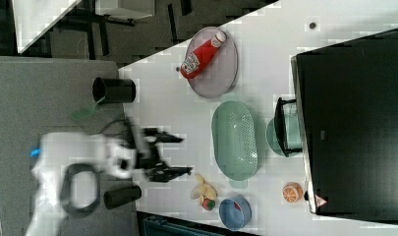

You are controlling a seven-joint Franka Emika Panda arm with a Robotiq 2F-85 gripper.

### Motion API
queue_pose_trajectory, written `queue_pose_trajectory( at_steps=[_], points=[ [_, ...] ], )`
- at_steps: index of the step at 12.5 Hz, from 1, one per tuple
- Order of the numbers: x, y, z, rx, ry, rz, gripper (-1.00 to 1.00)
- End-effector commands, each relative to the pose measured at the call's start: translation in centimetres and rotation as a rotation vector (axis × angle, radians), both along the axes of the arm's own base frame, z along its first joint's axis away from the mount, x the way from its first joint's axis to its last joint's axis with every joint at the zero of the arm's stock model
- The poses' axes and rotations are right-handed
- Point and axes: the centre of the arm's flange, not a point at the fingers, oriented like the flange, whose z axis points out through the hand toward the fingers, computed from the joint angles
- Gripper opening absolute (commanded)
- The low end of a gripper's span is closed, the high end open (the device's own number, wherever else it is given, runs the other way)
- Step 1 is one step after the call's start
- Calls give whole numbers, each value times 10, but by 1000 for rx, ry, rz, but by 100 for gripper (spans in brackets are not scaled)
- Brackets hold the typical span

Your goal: Drag strainer right to left.

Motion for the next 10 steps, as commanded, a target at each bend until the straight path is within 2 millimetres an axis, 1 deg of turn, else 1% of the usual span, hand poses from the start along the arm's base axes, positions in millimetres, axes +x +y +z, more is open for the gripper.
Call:
queue_pose_trajectory(
  at_steps=[1,4,6,8,10],
  points=[
    [3,-4,-33,-15,-35,-175,100],
    [19,-3,-95,-21,-63,-258,100],
    [23,0,-133,-26,-92,-332,100],
    [22,4,-168,-23,-118,-365,100],
    [17,8,-197,-17,-129,-361,100]
  ],
)
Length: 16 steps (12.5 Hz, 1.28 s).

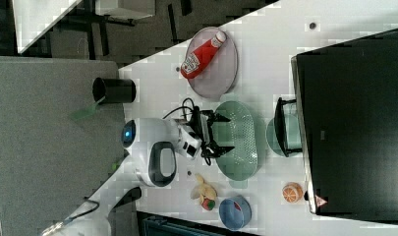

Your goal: Drag strainer right to left.

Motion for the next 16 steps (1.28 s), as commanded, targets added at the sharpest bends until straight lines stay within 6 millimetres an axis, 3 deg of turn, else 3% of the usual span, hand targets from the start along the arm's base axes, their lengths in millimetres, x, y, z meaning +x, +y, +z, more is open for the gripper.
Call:
queue_pose_trajectory(
  at_steps=[1,5,7,12,16],
  points=[
    [-12,15,-27,11,-23,-54,100],
    [-19,24,-60,22,-11,-55,100],
    [-21,32,-66,25,1,-73,100],
    [-21,61,-65,32,-2,-32,100],
    [-24,106,-62,44,-6,-110,100]
  ],
)
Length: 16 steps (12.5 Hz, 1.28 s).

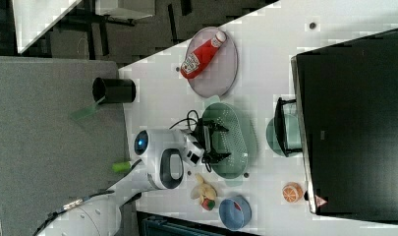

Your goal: Drag strainer right to left.

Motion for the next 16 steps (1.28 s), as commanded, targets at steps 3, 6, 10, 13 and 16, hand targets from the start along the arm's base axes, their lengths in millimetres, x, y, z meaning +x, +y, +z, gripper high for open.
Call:
queue_pose_trajectory(
  at_steps=[3,6,10,13,16],
  points=[
    [-3,73,11,5,-11,-70,100],
    [-8,112,9,6,-10,-74,100],
    [-3,165,6,28,-17,-33,100],
    [1,200,7,48,-7,-19,100],
    [2,227,6,62,6,-18,100]
  ],
)
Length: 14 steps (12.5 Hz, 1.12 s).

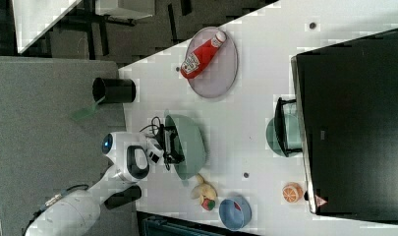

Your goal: Drag strainer right to left.

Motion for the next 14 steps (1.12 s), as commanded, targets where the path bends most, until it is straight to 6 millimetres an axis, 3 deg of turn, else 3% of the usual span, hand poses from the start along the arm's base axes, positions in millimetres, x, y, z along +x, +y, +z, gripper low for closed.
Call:
queue_pose_trajectory(
  at_steps=[1,8,14],
  points=[
    [0,33,6,18,-7,-34,100],
    [-4,95,5,29,-16,-73,100],
    [-6,136,6,84,-14,-90,100]
  ],
)
